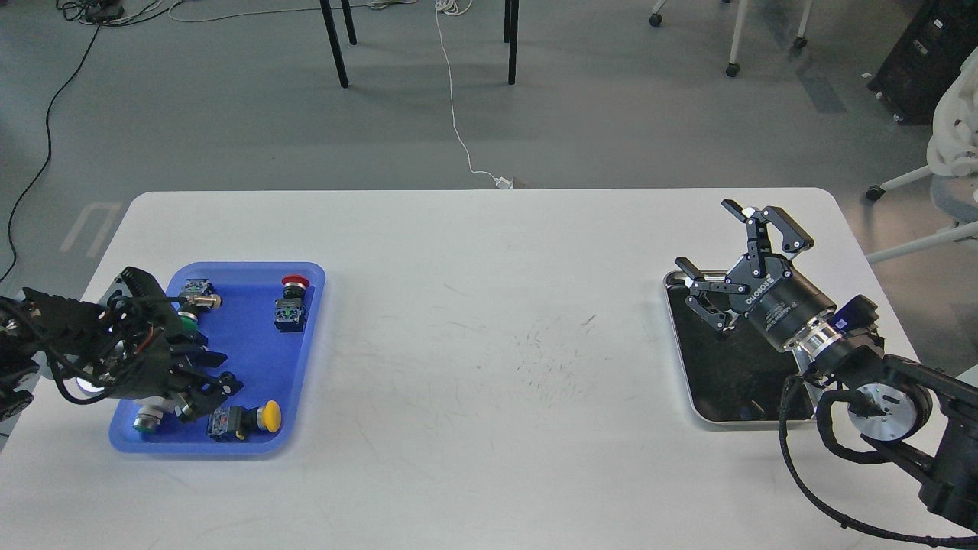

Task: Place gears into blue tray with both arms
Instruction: 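Raise the left gripper up from the blue tray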

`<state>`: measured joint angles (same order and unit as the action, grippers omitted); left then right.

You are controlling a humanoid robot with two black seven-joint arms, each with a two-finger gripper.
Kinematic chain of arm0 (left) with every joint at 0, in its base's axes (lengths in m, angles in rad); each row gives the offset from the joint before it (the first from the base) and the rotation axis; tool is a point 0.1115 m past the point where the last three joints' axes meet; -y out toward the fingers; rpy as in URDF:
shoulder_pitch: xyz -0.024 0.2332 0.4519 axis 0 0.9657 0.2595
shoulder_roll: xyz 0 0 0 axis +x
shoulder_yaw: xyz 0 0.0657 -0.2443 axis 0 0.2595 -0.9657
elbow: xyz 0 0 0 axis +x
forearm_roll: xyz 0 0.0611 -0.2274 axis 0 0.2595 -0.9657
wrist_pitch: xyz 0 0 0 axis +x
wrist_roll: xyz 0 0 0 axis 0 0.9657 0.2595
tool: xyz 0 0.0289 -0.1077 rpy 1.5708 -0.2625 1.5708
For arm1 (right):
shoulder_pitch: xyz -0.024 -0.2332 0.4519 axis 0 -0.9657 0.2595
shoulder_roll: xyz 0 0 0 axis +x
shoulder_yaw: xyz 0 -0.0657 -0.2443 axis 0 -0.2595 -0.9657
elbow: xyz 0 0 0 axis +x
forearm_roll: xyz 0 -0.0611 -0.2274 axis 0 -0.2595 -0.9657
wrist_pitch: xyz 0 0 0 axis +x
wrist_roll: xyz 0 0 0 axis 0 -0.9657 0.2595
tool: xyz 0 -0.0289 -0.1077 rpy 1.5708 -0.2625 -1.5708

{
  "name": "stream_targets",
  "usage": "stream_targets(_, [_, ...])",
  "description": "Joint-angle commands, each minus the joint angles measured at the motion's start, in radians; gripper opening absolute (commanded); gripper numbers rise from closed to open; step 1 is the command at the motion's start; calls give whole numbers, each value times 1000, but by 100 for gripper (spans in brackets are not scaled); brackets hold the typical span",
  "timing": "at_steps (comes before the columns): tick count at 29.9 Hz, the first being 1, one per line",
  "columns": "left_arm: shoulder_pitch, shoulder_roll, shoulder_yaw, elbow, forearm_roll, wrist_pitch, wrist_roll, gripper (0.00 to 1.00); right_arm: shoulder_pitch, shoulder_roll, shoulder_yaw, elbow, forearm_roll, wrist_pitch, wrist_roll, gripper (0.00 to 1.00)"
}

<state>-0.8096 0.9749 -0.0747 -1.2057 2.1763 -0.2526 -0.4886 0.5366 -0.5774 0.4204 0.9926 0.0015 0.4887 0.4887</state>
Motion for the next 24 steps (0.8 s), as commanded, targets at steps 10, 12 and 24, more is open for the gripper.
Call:
stream_targets(10, [41,-57,-243,-121,-1169,50,0,98,97,-51,-22,1,-182,0,0,97])
stream_targets(12, [65,-93,-278,-127,-1335,68,0,98,127,-67,-34,3,-298,0,0,97])
stream_targets(24, [441,-396,-773,-127,-1466,73,22,98,538,-185,-452,15,-1131,0,0,98])
